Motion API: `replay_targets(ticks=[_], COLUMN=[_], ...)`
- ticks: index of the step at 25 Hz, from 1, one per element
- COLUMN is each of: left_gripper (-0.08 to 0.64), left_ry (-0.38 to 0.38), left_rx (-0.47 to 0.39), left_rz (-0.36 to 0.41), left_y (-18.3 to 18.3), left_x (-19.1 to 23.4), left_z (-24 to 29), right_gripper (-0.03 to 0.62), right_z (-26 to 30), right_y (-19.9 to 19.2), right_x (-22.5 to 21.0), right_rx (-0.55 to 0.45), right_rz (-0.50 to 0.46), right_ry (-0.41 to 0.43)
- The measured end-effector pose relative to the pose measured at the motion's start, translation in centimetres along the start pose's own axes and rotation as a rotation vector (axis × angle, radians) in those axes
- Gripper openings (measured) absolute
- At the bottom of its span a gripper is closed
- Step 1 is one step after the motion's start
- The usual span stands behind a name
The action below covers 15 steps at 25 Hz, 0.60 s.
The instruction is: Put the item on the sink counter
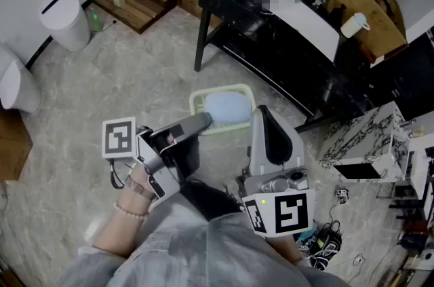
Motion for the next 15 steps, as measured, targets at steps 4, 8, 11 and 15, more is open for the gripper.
replay_targets(ticks=[4, 8, 11, 15], left_gripper=[0.081, 0.081, 0.081, 0.081], left_ry=[0.000, -0.002, 0.000, -0.001], left_rx=[0.005, 0.003, 0.001, 0.003], left_rz=[0.006, 0.007, 0.003, 0.005], left_y=[0.0, -0.2, -0.3, -0.8], left_x=[0.0, -0.1, 0.1, 0.5], left_z=[0.0, 0.0, 0.0, 0.2], right_gripper=[-0.003, -0.003, -0.003, -0.003], right_z=[0.0, -0.3, -0.5, -1.2], right_y=[0.2, 0.2, 0.1, -0.2], right_x=[0.0, -0.1, -0.2, -1.0], right_rx=[-0.003, -0.007, -0.007, -0.012], right_rz=[-0.001, 0.000, 0.009, 0.026], right_ry=[-0.003, 0.001, 0.000, -0.008])
Point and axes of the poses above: the fingertips, and each gripper's own axes: z forward along the fingers, x to its left, y out of its top, the point moved 6 cm from there along -z, backward along the fingers, and after that the axes turned 12 degrees about -y, right-handed, at the moved point
